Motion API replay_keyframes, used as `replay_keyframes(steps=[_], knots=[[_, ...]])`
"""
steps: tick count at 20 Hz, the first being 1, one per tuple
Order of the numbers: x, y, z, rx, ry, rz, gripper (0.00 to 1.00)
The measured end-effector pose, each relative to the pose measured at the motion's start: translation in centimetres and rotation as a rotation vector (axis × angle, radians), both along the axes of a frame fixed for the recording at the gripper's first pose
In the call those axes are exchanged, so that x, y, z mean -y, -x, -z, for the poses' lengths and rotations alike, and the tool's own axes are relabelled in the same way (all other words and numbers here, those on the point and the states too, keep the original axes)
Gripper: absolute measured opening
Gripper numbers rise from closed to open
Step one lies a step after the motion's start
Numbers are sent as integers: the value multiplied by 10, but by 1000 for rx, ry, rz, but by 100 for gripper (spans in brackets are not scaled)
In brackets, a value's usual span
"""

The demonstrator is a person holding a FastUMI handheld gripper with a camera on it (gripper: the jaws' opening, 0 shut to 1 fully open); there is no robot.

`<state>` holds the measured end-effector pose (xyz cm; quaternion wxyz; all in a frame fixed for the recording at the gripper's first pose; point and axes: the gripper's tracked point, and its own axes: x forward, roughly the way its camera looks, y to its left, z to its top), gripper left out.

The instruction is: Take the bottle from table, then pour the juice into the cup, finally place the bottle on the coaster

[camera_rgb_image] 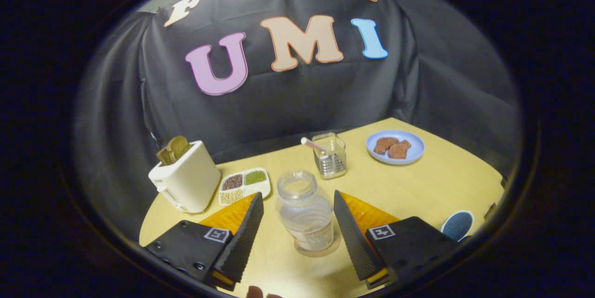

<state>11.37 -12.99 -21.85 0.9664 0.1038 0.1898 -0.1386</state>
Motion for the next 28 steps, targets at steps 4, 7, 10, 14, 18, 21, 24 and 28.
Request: replay_keyframes(steps=[4,7,10,14,18,21,24,28], knots=[[-2,-5,-72,125,49,-17,92],[-2,-7,-133,209,91,-18,92],[-5,-13,-193,273,95,-24,92],[6,-13,-254,330,146,1,92],[13,-9,-301,378,180,5,92],[23,-7,-321,407,198,26,92],[36,-3,-329,423,201,48,92],[52,2,-332,427,192,62,92]])
